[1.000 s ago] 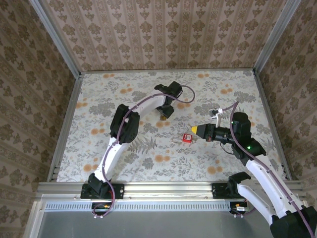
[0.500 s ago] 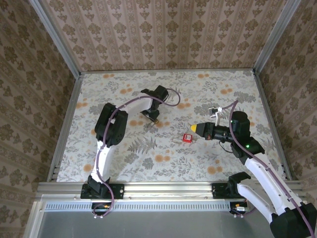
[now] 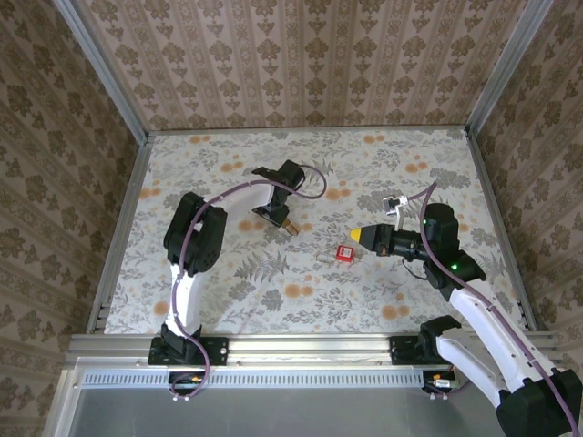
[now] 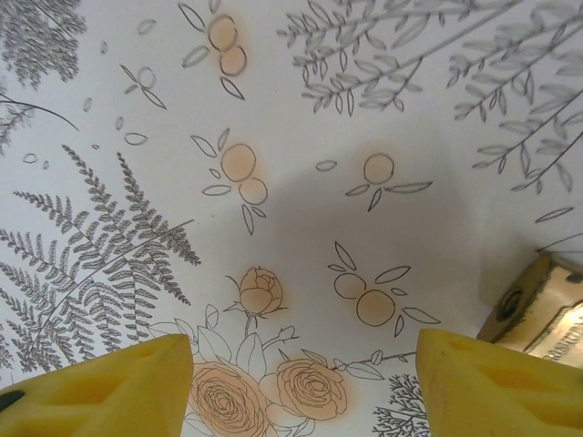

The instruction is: Unlock with the key

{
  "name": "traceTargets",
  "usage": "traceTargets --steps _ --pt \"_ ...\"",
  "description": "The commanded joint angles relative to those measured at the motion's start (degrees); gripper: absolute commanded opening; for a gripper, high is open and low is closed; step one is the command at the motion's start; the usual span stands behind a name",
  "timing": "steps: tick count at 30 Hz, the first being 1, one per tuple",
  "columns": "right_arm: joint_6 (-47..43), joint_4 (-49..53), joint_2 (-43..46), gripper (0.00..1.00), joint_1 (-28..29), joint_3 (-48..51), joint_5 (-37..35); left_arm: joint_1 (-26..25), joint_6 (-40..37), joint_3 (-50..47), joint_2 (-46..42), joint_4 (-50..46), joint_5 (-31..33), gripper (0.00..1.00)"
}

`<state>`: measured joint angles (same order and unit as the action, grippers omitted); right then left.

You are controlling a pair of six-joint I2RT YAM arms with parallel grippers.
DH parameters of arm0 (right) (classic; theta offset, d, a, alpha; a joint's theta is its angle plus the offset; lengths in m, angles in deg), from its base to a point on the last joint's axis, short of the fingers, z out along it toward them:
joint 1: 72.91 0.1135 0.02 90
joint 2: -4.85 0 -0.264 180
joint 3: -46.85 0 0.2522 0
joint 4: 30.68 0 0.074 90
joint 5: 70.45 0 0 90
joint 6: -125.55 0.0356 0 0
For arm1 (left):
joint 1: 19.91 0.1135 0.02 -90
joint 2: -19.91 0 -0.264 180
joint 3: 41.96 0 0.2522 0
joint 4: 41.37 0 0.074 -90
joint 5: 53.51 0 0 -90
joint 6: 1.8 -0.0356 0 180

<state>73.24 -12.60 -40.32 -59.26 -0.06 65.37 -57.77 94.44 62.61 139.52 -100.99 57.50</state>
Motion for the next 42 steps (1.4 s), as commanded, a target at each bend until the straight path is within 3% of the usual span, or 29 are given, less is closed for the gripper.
traceTargets --steps 1,10,21,36,42 --pt "-1.03 -0.46 0.01 0.01 -0.12 -0.43 0.76 -1.36 4.22 3.94 -2.18 -0.93 -0.89 0.66" --pt "-1.13 -1.50 -0.81 0.01 -0.16 -0.69 1.01 -4.75 12.20 9.92 3.66 -2.38 -0.98 0.69" --pt "-0.95 -1.07 -0.14 0.01 -0.19 -1.97 1.86 -5.35 11.34 5.68 4.08 -1.26 -1.07 0.74" --pt "-0.65 -1.37 -0.66 0.01 -0.09 -2.89 2.18 -5.37 10.25 -2.36 -0.82 0.78 -2.06 0.70" --pt "-0.66 -1.25 -0.64 0.01 0.03 -3.24 2.34 -4.15 9.38 -5.81 -3.29 1.87 -5.19 0.66"
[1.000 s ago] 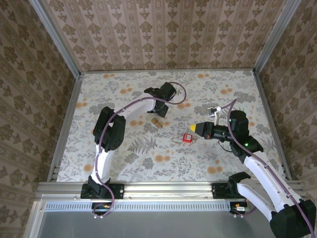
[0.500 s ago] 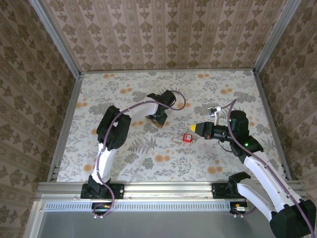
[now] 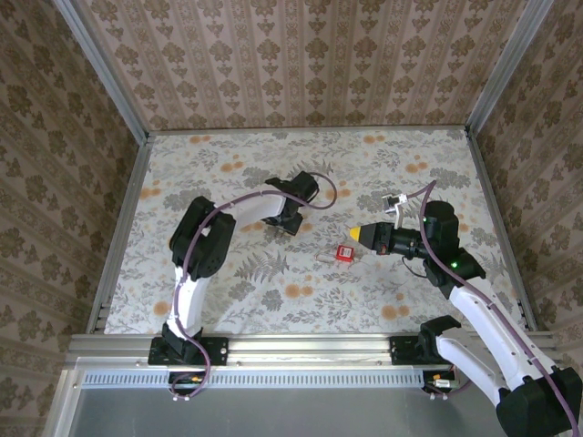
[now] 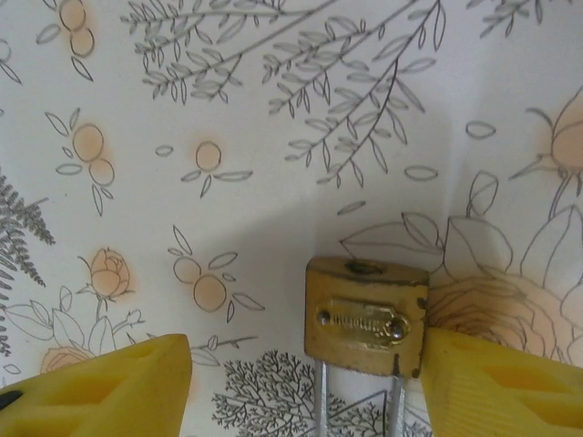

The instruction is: Unlock with the key

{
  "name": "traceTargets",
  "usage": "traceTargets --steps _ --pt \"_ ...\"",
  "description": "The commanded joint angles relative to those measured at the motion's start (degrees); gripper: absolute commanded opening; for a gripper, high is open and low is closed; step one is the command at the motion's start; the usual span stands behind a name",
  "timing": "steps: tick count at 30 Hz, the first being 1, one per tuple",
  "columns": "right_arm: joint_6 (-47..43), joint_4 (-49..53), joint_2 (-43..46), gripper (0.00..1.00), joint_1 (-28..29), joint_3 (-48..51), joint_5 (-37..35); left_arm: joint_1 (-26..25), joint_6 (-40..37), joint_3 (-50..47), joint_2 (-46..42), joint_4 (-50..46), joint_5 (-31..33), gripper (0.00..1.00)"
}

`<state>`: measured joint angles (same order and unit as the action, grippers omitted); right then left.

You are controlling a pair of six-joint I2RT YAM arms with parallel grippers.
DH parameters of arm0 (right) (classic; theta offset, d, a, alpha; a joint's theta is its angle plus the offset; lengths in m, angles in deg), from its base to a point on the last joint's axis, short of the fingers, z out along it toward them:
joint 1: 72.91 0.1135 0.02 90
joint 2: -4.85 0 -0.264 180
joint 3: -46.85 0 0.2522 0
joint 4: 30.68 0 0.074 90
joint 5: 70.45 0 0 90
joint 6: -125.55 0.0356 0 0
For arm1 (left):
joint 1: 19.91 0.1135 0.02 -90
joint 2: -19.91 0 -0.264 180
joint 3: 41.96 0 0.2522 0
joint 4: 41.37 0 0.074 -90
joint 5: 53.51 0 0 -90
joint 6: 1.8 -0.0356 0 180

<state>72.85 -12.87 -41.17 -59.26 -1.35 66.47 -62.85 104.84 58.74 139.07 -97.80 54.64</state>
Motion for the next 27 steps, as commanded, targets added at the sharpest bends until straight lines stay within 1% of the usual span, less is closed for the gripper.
traceTargets --steps 1,4,7,8,17,22,27 --pt "-0.30 -0.89 0.23 0.01 -0.03 -1.95 1.16 1.22 -1.21 -2.19 -3.22 -1.27 -2.77 0.66" --pt "-0.77 -0.41 0.23 0.01 0.06 -1.95 1.01 2.42 -3.17 -2.24 -4.10 -1.05 -4.72 0.65" --pt "-1.07 -0.21 0.22 0.01 0.07 -1.78 0.81 3.55 -6.01 -0.95 -3.86 -0.52 -9.01 0.65" --pt "-1.14 -0.21 0.20 0.01 0.06 -1.69 0.81 3.78 -7.55 -0.06 -3.69 -0.63 -10.41 0.65" --pt "-1.70 1.32 1.57 0.01 0.07 -1.43 0.29 4.35 -21.44 7.82 -0.26 -6.37 -16.44 0.65" --pt "-1.62 1.73 2.08 0.01 0.06 -1.45 0.11 4.52 -24.37 10.03 2.45 -9.17 -19.51 0.66" --pt "-1.77 2.20 2.35 0.01 0.06 -1.69 0.11 4.83 -26.61 12.55 4.92 -11.69 -20.61 0.69"
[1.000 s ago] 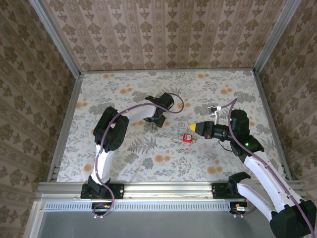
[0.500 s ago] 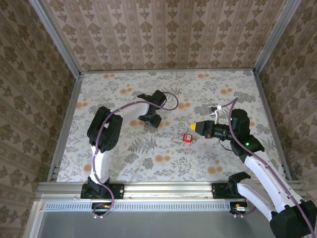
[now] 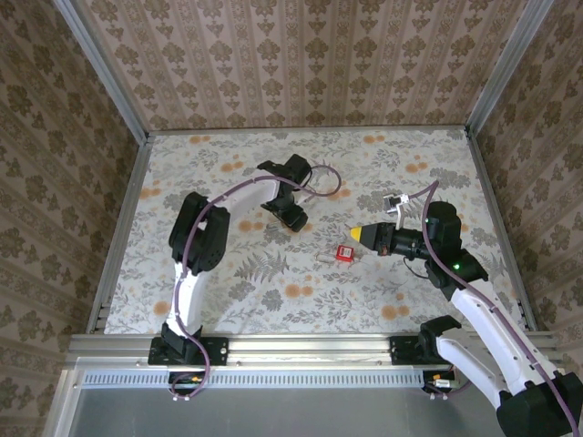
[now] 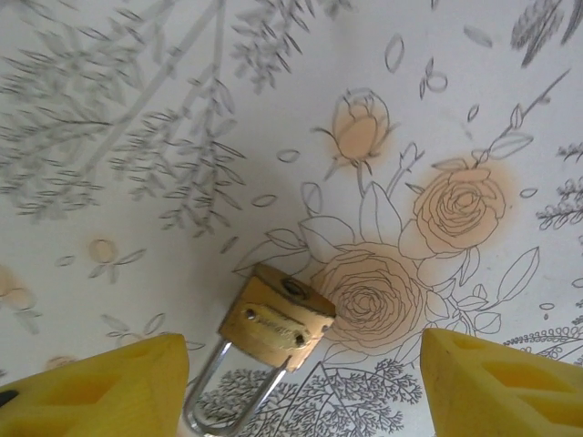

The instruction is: Unlock with the key

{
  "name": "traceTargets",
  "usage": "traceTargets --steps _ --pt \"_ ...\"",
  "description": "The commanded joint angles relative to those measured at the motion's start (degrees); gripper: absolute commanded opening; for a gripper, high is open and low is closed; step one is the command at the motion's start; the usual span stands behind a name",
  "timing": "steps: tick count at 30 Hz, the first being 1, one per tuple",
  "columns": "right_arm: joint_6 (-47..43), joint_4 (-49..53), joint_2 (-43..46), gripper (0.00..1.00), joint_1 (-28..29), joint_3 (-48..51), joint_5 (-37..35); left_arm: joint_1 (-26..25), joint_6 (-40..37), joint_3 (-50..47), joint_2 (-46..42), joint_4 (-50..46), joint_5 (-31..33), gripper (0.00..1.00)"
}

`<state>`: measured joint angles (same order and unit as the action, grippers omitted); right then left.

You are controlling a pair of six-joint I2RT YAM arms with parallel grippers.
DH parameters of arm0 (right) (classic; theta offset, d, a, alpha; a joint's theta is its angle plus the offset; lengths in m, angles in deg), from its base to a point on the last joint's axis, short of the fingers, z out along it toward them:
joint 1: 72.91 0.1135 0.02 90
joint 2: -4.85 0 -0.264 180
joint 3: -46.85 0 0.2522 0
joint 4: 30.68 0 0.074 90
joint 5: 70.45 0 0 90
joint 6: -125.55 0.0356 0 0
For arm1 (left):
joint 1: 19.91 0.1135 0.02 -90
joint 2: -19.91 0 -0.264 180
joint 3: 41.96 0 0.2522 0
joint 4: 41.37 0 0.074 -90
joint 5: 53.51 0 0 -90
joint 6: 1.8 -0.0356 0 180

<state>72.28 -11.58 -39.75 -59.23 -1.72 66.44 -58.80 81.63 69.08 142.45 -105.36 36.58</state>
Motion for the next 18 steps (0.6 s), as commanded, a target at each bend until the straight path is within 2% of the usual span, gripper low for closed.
traceTargets --steps 1,18 --pt "-1.22 1.06 0.98 0.01 0.07 -1.32 0.08 0.84 -3.57 2.60 1.87 -4.38 -2.94 0.69" --pt "-0.96 0.54 0.95 0.01 0.07 -1.05 -0.05 0.75 -1.48 3.59 3.38 -5.75 0.70 0.63"
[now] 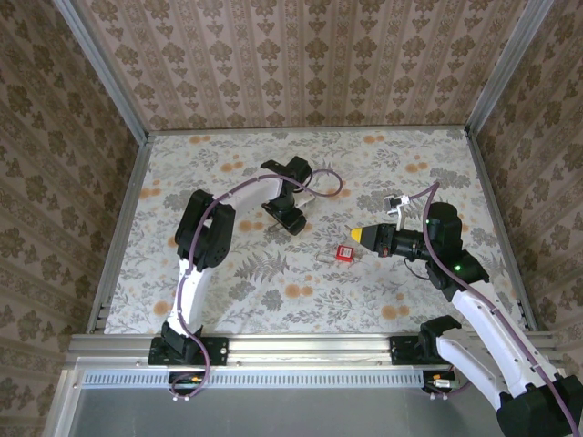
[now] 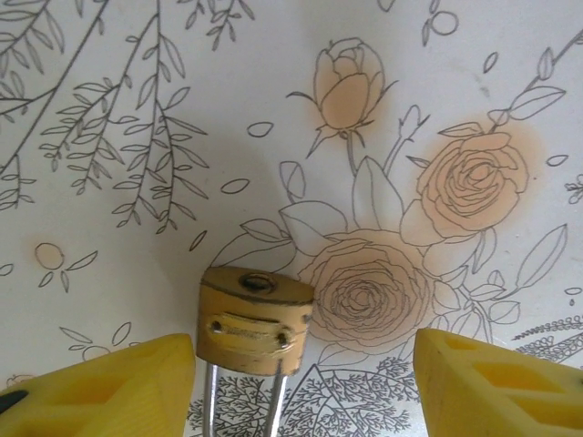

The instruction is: Unlock with the key

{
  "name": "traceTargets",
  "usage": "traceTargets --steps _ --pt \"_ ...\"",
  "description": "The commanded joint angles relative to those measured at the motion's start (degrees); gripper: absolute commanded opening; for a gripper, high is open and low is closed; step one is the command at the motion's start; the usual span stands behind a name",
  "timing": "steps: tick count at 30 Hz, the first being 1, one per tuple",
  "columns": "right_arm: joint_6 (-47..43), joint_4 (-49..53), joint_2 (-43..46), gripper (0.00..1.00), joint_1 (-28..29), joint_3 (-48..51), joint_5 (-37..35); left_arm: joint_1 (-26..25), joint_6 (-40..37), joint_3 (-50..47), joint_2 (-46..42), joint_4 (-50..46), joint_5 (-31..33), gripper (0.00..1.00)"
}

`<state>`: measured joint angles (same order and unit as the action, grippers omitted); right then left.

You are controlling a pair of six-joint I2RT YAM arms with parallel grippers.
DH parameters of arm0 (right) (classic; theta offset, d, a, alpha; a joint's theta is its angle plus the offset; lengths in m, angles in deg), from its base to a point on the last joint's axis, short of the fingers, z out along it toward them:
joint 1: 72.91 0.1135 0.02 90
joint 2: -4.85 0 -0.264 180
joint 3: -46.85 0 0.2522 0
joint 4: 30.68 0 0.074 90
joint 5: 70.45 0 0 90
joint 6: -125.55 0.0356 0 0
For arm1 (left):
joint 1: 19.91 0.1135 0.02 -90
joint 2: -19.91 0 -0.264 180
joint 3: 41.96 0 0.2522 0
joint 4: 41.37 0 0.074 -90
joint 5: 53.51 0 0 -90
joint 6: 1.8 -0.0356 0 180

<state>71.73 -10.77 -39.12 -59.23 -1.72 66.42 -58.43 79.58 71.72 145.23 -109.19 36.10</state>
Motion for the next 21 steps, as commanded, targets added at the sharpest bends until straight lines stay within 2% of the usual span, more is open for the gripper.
traceTargets --steps 1,12,21 --pt "-0.41 -0.32 0.31 0.01 0.13 -1.06 -0.03 0.46 0.71 1.25 0.75 -2.02 1.17 0.63" --pt "-0.41 0.44 1.25 0.01 0.04 -0.61 -0.20 1.70 -0.87 7.60 5.14 -6.10 -0.56 0.60" --pt "-0.50 0.08 1.16 0.01 0.06 -0.31 -0.38 2.05 -1.28 7.13 4.94 -8.45 -2.24 0.55"
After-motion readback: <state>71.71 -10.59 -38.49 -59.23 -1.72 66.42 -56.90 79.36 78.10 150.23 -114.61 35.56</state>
